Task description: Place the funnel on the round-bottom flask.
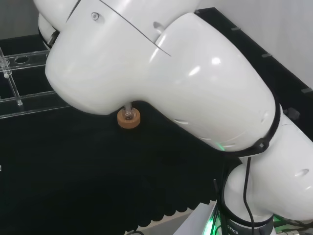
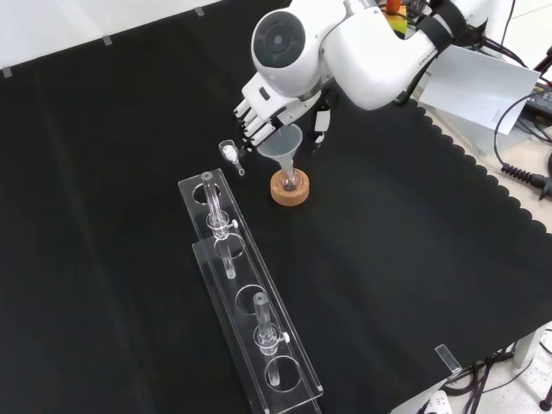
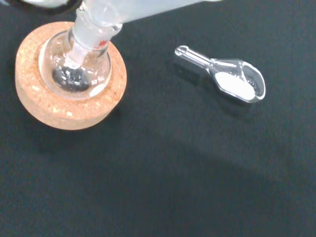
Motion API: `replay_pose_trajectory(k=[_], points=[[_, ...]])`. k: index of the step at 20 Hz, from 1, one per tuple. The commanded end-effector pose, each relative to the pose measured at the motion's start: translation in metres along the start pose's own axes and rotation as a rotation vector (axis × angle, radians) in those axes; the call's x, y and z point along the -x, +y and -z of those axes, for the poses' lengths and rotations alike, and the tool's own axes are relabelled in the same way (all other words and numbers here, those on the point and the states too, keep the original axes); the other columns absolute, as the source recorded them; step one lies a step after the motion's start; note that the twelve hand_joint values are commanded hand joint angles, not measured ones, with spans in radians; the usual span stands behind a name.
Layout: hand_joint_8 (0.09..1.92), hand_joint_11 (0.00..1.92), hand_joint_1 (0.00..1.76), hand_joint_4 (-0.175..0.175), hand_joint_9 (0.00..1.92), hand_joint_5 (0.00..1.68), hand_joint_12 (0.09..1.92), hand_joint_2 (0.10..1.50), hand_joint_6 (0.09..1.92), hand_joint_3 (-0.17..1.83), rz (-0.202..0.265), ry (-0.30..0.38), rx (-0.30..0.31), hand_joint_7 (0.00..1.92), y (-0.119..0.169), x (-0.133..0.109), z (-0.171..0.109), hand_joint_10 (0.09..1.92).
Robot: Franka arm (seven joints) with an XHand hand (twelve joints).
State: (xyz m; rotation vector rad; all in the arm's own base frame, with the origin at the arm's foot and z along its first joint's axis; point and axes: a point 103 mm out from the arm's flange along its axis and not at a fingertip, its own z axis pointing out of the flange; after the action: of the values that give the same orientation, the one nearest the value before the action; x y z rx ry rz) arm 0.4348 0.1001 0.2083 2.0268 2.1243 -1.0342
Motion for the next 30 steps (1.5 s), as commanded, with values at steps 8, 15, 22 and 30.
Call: replay_pose_trajectory(k=[8, 15, 22, 30], points=[[0.09, 0.09, 0.56, -0.033, 0.05, 0.05, 1.41, 0.67, 0.09, 0.37, 0.011, 0.034, 0.110, 0.02, -0.014, 0.009, 0.012, 0.79], [0.54, 0.14, 0.50, -0.039, 0.18, 0.14, 1.41, 0.73, 0.09, 0.23, 0.003, 0.109, 0.224, 0.02, -0.034, 0.041, 0.034, 0.78], [0.70, 0.29, 0.65, -0.049, 0.49, 0.40, 1.35, 0.77, 0.09, 0.31, -0.025, 0.206, 0.304, 0.29, -0.048, 0.080, 0.045, 0.67], [0.68, 0.46, 0.77, -0.059, 0.74, 0.54, 1.29, 0.73, 0.09, 0.48, -0.052, 0.288, 0.334, 0.54, -0.052, 0.110, 0.049, 0.56]])
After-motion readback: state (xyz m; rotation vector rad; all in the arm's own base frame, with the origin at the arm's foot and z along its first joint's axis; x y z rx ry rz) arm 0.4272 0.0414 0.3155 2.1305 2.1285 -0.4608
